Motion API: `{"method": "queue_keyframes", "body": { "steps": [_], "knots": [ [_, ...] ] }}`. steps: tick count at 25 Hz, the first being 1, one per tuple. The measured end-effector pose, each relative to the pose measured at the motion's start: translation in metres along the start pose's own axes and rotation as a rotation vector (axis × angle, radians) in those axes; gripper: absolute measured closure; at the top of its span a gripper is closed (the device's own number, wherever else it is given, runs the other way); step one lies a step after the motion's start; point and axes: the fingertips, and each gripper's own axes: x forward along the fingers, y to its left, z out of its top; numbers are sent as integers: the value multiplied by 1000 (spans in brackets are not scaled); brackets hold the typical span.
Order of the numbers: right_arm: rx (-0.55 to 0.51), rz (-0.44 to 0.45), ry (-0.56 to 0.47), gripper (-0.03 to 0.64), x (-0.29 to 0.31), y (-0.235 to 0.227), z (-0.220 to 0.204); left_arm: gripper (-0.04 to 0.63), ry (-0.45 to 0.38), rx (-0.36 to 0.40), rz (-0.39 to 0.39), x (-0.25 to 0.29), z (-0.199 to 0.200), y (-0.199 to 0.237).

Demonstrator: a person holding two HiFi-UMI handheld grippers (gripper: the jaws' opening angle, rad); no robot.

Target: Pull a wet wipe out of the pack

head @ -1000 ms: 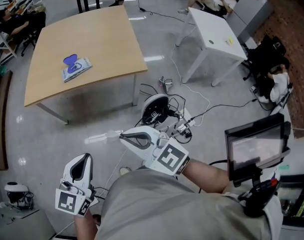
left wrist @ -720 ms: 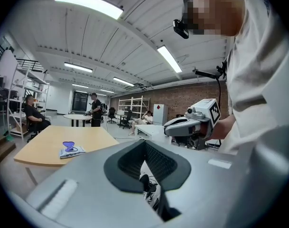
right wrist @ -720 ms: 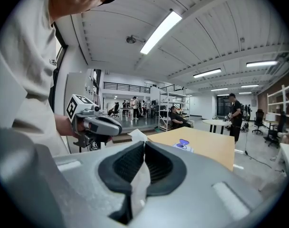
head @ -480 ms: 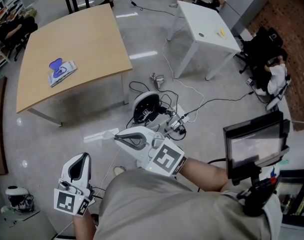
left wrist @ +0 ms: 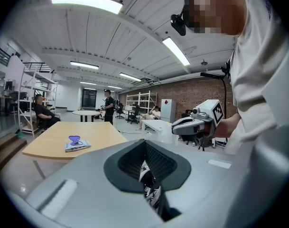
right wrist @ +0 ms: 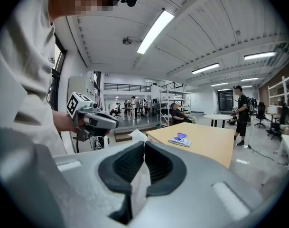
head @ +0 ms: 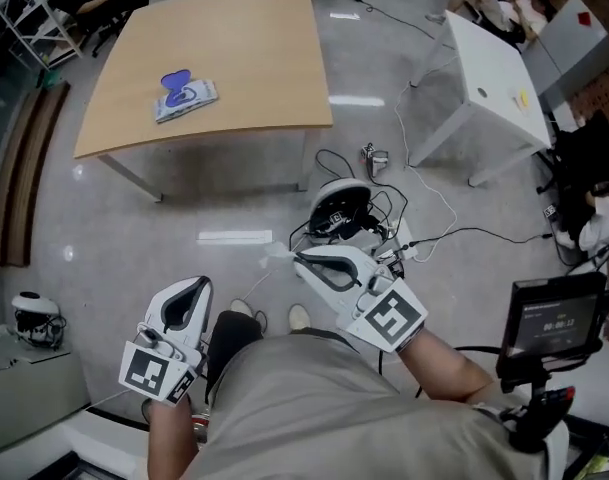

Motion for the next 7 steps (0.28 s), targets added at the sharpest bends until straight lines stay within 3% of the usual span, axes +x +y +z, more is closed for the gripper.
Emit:
{"method": "queue_keyframes", "body": {
  "steps": [7],
  "knots": [
    [-3, -23, 39, 608, 41, -14, -1, 591, 7, -46, 13, 2, -19, 57]
  ]
}}
